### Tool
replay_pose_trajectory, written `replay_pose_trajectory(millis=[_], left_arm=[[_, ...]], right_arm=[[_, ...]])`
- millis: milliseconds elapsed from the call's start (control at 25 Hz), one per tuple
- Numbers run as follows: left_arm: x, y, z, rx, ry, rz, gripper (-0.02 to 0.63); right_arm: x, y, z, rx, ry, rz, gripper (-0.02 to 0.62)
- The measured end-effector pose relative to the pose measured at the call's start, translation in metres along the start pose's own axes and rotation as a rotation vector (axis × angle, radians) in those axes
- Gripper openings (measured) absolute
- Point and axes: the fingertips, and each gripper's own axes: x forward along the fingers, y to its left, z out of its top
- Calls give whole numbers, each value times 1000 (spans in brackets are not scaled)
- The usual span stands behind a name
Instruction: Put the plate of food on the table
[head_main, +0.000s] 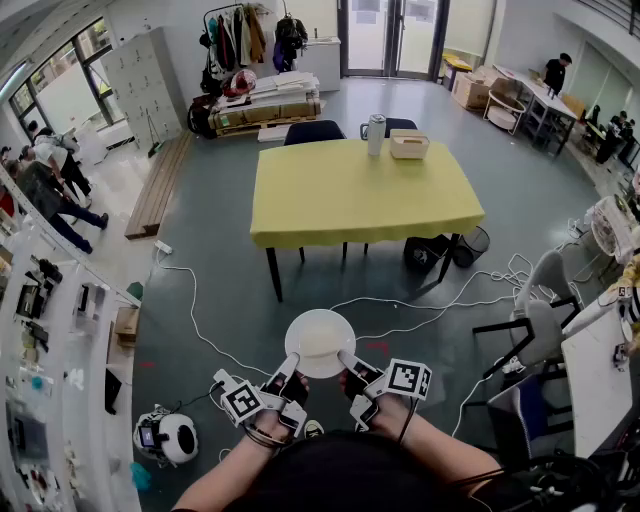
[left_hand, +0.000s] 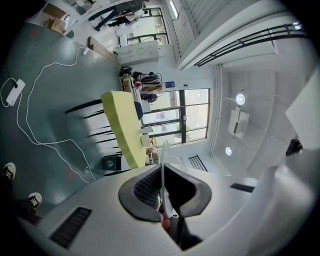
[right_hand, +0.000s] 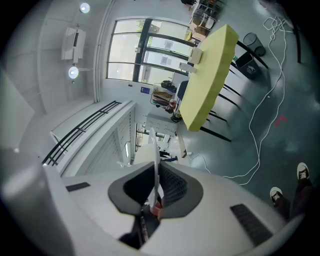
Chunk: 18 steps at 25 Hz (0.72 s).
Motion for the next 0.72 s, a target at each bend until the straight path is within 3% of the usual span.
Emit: replay_pose_trajectory(millis=[720], left_arm=[[-24,10,1,-11,-7,25,20]], right_arm=[[2,-3,-24,16,17,-17,34]])
